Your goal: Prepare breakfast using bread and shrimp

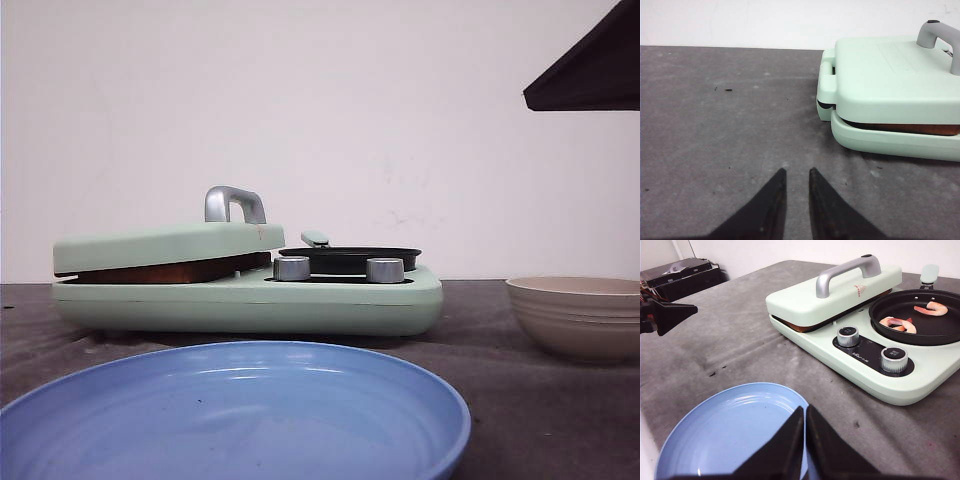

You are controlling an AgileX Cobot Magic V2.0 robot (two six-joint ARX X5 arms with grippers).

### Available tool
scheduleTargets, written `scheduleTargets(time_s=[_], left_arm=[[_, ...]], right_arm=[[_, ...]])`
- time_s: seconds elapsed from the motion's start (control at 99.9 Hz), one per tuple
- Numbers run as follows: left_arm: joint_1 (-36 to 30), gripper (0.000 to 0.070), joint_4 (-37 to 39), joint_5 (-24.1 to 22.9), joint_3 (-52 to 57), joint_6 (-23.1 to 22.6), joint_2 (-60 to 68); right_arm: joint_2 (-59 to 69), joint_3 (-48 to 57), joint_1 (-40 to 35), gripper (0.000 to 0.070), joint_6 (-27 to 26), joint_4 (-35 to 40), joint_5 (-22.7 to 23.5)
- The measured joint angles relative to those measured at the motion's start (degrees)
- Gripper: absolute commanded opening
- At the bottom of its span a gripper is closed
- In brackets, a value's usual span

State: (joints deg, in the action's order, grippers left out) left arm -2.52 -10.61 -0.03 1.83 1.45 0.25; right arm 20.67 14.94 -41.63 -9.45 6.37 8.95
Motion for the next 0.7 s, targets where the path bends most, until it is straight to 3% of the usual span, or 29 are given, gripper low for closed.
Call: scheduleTargets(time_s=[0.13, 0.32, 0.47, 0.7], left_arm=[[0.0, 0.0000, 0.0, 0.0, 0.0, 0.0, 0.0], [0.0, 0.0000, 0.0, 0.0, 0.0, 0.0, 0.0], [0.0, 0.0000, 0.0, 0.0, 0.0, 0.0, 0.0], [0.0, 0.0000, 0.0, 0.0, 0.0, 0.0, 0.0]], right_arm=[[0.0, 0.0, 1.0, 0.0000, 0.9, 0.0, -1.5], [0.0, 0.0, 8.7, 0.0000, 10.4, 0.0, -12.1], [-2.3, -1.8, 16.7, 0.0000, 16.7, 0.0, -12.8], [-12.8, -9.4, 25.4, 0.0000, 18.8, -0.1, -11.9]])
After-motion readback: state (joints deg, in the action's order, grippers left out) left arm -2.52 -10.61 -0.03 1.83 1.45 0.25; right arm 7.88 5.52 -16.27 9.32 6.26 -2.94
